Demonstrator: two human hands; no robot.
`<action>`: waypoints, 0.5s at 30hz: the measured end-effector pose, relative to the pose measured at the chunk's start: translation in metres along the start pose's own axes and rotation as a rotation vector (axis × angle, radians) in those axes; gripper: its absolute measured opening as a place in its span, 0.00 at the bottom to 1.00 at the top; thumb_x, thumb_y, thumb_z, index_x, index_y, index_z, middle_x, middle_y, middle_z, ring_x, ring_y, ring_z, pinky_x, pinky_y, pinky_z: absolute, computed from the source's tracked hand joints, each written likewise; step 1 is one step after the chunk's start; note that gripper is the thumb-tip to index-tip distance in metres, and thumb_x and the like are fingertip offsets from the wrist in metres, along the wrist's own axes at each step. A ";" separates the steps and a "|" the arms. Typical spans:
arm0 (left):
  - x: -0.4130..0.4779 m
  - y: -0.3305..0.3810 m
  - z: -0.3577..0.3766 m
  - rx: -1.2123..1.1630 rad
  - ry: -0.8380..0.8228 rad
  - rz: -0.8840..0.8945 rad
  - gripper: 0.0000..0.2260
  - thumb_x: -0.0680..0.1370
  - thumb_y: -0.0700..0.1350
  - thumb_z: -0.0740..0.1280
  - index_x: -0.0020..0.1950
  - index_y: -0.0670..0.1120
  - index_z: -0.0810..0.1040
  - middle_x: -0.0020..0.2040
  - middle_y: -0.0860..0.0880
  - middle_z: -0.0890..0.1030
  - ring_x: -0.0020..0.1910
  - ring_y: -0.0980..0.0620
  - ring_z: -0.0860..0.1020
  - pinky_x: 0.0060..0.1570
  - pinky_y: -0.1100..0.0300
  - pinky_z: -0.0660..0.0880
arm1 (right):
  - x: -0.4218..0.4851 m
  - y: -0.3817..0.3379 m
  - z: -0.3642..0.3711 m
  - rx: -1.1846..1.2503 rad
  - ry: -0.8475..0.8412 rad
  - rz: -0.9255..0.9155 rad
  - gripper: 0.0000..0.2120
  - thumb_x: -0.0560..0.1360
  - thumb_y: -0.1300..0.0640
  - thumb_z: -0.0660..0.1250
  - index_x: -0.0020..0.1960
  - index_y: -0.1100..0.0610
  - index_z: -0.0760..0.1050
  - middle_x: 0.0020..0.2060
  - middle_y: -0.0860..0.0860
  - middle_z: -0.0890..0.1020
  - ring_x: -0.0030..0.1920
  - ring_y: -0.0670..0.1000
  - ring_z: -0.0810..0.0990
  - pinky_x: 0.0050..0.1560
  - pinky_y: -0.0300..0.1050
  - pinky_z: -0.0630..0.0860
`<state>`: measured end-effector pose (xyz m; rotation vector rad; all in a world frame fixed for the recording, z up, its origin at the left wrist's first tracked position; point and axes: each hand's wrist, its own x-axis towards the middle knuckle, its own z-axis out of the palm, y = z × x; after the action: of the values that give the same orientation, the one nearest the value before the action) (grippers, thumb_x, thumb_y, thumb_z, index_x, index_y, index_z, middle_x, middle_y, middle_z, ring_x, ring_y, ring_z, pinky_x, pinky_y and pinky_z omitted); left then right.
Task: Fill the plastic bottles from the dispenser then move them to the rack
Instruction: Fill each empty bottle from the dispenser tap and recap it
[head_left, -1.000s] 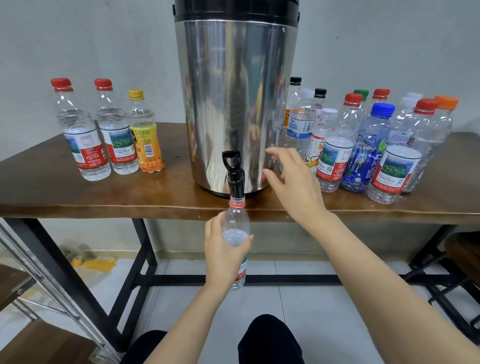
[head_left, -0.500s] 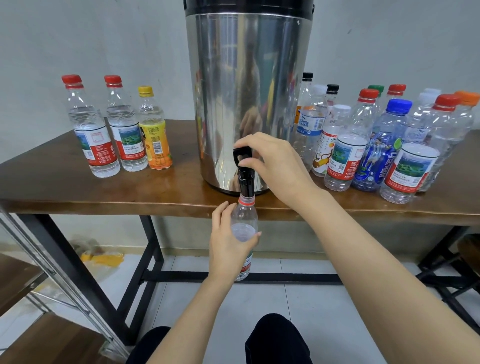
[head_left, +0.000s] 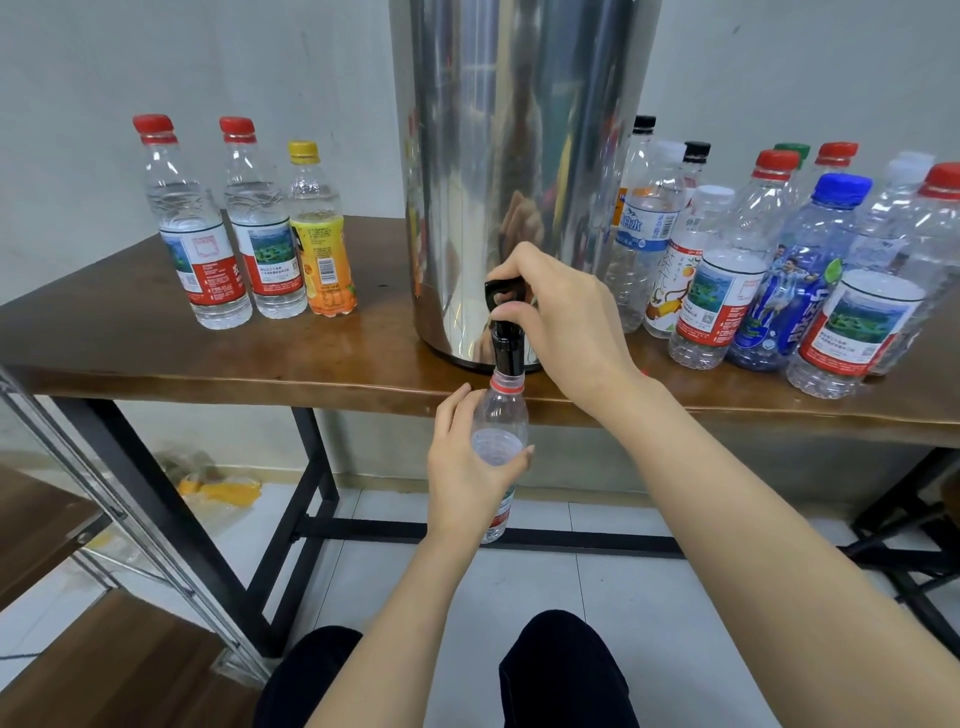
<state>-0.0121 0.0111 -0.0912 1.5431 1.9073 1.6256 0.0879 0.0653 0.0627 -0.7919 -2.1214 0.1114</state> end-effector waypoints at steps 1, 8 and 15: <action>0.000 0.000 0.000 0.000 0.002 0.001 0.33 0.67 0.47 0.80 0.69 0.46 0.72 0.70 0.53 0.69 0.62 0.66 0.65 0.57 0.84 0.57 | -0.002 0.000 0.001 -0.019 0.036 -0.019 0.07 0.74 0.61 0.70 0.50 0.55 0.75 0.44 0.44 0.81 0.42 0.42 0.71 0.45 0.47 0.75; 0.000 0.000 0.003 -0.003 0.025 0.005 0.33 0.66 0.46 0.81 0.68 0.45 0.73 0.70 0.52 0.70 0.61 0.68 0.65 0.57 0.84 0.57 | -0.030 0.021 0.015 -0.082 0.210 -0.274 0.02 0.71 0.65 0.68 0.42 0.60 0.77 0.38 0.53 0.82 0.40 0.56 0.80 0.36 0.55 0.78; 0.000 0.003 0.004 -0.021 0.028 -0.017 0.32 0.65 0.45 0.81 0.67 0.47 0.73 0.69 0.52 0.71 0.59 0.70 0.65 0.56 0.84 0.58 | -0.048 0.014 0.021 -0.004 0.271 -0.091 0.21 0.71 0.39 0.71 0.43 0.59 0.78 0.51 0.49 0.79 0.52 0.49 0.75 0.40 0.36 0.72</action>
<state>-0.0075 0.0128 -0.0902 1.4993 1.9058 1.6631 0.1005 0.0525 0.0111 -0.6710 -1.8968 -0.0464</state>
